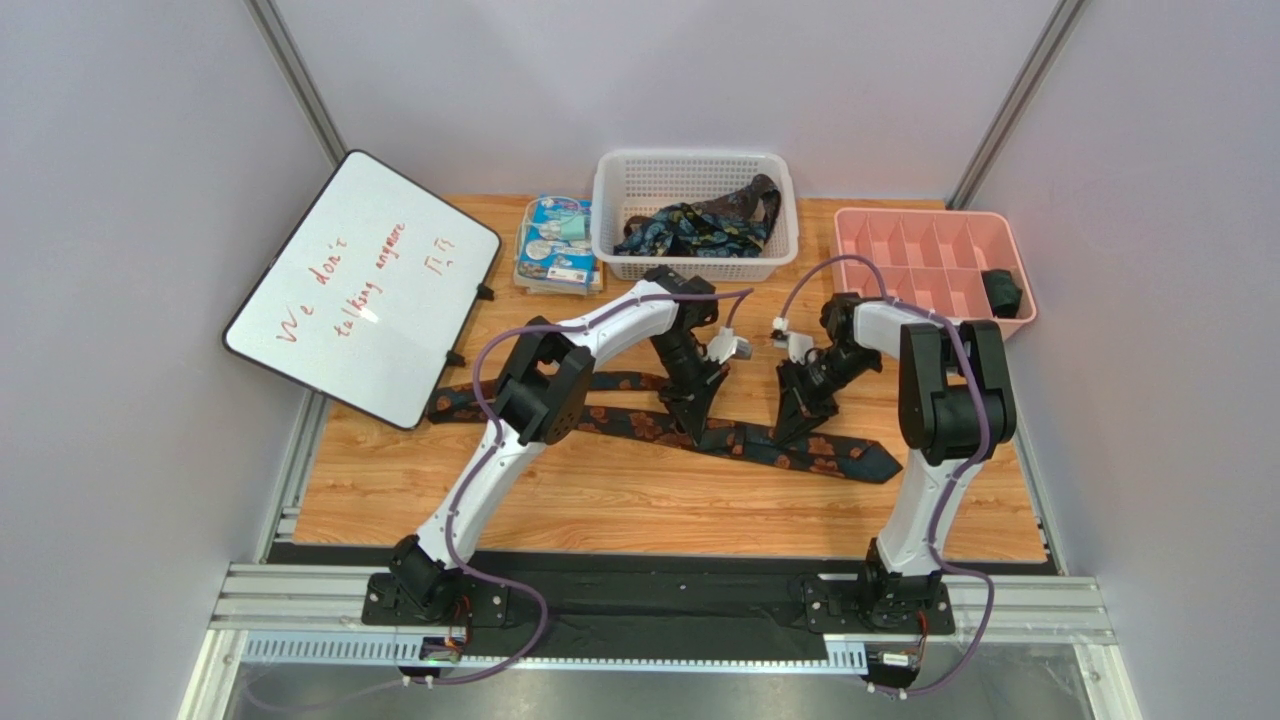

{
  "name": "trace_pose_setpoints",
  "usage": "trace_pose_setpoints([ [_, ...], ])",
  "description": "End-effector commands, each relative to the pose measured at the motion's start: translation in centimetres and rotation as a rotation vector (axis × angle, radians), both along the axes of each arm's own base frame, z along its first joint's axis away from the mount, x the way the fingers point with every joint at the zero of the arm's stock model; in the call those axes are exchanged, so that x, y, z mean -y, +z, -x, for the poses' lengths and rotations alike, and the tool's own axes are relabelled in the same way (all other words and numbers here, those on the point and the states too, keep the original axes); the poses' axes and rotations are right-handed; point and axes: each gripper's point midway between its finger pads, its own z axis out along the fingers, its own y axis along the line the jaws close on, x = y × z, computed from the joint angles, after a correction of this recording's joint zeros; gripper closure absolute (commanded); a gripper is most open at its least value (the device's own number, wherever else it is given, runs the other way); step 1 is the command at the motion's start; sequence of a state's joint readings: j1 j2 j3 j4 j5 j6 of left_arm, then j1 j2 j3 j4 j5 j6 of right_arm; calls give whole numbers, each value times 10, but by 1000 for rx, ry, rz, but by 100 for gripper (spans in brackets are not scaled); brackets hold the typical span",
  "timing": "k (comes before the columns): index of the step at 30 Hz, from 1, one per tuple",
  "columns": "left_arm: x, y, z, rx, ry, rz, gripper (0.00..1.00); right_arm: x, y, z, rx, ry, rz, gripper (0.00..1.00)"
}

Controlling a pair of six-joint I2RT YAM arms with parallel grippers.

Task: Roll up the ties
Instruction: Flatten out the tie at the center of the board.

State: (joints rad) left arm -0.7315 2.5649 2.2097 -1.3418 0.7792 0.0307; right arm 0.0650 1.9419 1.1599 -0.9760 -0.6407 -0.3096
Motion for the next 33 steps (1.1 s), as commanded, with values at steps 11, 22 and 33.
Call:
trace_pose_setpoints([
  [11,27,0,0,-8,-9,65,100,-9,2,-10,47,30,-9,92],
  [22,43,7,-5,-2,19,132,98,-29,41,-17,99,8,-146,80],
  [33,43,5,-6,-31,37,148,95,-33,25,-15,62,-4,-122,61],
])
